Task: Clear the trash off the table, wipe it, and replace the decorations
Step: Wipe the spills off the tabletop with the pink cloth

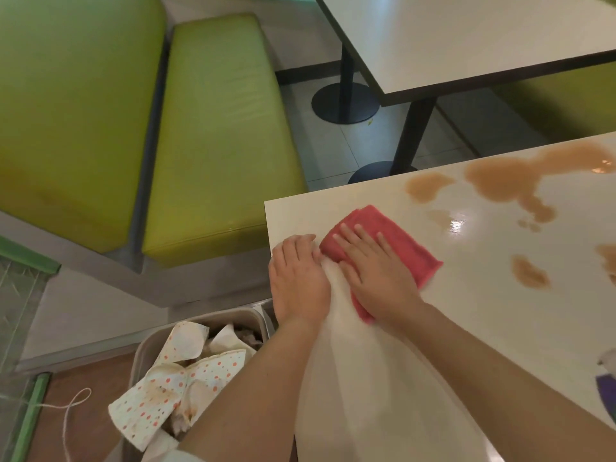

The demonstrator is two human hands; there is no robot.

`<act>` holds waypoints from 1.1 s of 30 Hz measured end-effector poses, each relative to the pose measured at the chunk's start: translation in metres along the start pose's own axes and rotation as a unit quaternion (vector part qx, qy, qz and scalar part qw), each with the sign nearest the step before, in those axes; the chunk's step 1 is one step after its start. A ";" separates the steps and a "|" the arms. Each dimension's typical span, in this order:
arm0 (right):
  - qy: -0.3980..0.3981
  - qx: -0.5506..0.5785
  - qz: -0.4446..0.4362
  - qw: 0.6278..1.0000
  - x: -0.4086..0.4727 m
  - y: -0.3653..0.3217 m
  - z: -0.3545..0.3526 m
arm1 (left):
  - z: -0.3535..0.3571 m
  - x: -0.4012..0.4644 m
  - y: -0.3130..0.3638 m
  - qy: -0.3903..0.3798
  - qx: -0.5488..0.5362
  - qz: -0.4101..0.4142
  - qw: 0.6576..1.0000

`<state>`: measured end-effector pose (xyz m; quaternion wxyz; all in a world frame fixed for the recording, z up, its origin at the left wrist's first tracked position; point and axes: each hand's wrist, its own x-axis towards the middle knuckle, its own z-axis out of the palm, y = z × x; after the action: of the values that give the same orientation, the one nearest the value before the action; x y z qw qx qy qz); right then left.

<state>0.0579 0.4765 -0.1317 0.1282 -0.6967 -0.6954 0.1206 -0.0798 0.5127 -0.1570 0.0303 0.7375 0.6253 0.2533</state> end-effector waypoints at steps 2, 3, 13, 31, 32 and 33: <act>-0.016 0.001 -0.022 1.000 -0.021 0.022 -0.007 | 0.000 0.000 0.000 -0.005 0.007 0.008 1.000; -0.009 -0.002 -0.009 1.000 -0.020 0.036 -0.011 | 0.000 0.001 0.000 -0.007 0.012 0.011 1.000; 0.000 0.003 0.034 0.999 -0.095 0.035 -0.014 | -0.012 0.001 0.006 -0.018 0.058 0.056 0.997; 0.032 -0.064 0.182 0.981 -0.112 0.130 -0.049 | -0.010 -0.069 0.102 -0.111 0.061 -0.009 0.992; 0.032 -0.057 0.181 0.981 -0.112 0.124 -0.047 | -0.008 -0.071 0.111 -0.111 0.048 -0.009 0.993; 0.028 -0.050 0.157 0.986 -0.117 0.117 -0.045 | -0.007 -0.072 0.119 -0.133 0.041 -0.017 0.990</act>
<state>0.1829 0.3588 -0.1316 0.0920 -0.8061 -0.5783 0.0847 0.0191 0.4173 -0.1326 0.0872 0.7546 0.6380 0.1261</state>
